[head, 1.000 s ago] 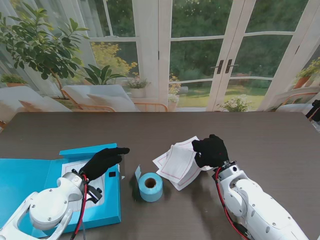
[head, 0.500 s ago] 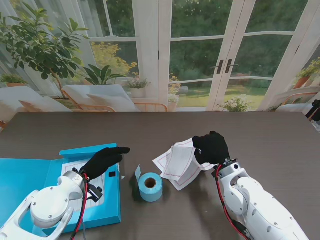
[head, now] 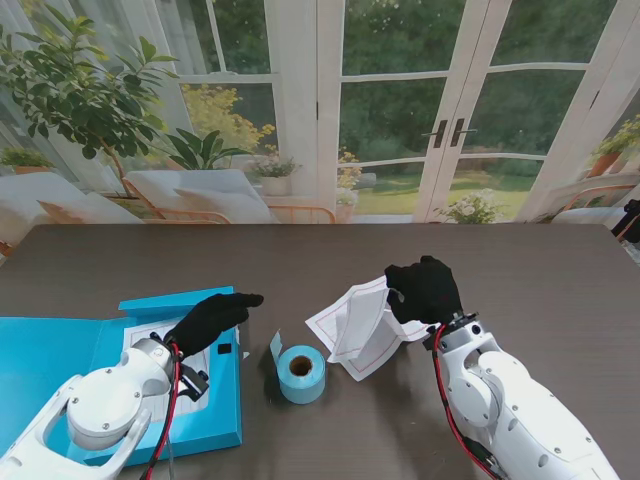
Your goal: Peel a label from the label roll, stick it on the side of the file box and file the documents
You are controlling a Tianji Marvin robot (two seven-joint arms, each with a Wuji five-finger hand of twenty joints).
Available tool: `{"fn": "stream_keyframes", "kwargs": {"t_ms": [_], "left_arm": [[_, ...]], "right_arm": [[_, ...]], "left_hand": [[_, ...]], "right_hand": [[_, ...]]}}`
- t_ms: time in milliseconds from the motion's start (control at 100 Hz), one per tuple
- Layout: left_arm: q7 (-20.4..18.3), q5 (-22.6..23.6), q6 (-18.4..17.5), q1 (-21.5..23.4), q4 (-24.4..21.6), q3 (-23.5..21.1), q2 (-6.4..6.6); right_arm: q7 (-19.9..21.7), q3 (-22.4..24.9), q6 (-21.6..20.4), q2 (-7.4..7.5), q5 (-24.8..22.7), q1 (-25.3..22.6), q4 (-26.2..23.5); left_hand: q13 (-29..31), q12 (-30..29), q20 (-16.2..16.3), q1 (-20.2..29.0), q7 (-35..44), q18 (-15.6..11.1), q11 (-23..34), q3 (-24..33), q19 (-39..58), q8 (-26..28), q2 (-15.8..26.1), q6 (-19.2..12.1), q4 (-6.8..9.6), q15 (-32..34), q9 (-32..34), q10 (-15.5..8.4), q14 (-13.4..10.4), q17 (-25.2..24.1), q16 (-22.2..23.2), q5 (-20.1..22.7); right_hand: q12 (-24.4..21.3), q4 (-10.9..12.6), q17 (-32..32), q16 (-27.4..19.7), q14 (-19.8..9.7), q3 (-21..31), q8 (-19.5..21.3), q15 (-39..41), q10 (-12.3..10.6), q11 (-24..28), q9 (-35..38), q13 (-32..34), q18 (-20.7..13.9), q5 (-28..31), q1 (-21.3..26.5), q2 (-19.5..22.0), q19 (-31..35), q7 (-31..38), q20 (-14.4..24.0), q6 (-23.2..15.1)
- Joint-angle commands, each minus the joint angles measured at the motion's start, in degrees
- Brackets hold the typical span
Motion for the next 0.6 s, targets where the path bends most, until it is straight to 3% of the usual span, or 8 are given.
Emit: {"fn": "stream_keyframes", "kwargs": {"t_ms": [0,590], "left_arm": [[-1.16,-0.33,0.22,-0.45,0.46,0.37,-0.1],[-1.71,-4.58,-0.39,-6.66,5.64,4.65,-0.65]], "right_arm": [[0.87,0.35,-0.47,-0.18,-0.31,-0.54,-1.45],[2.39,2.49,-2.06,0.08,-1.44,-1.37,-5.82]], "left_hand": [[-1.16,-0.53,0.23,-1.59,-1.17,-2.48,-0.58,-0.83,-1.22,0.0,1.57,-0.18,-2.37,-0.8,-1.34,-0.19,-0.41,-1.11,-0.2,-1.16],[-0.78,-0.28,0.34,-1.77,-1.13,-2.05,-0.39,-1.02,-1.04,-0.1,1.74,0.05,-2.59,-0.67,-0.76,0.24,0.0,-0.66,-0.05,-1.11]], "right_hand": [[-0.1,-1.4,26.54,0.93,-9.74,6.11,1.05,2.27,1.74,1.95,4.83,0.73,-1.65,-0.02,0.02,-2.31,3.27,2.22,1.02,0.41],[0.38,-1.29,26.67,1.49,-10.25,6.22,1.41,3.09,1.81,2.83,4.85,0.75,-2.32,0.39,0.13,-2.53,3.62,2.14,1.65,0.1]]}}
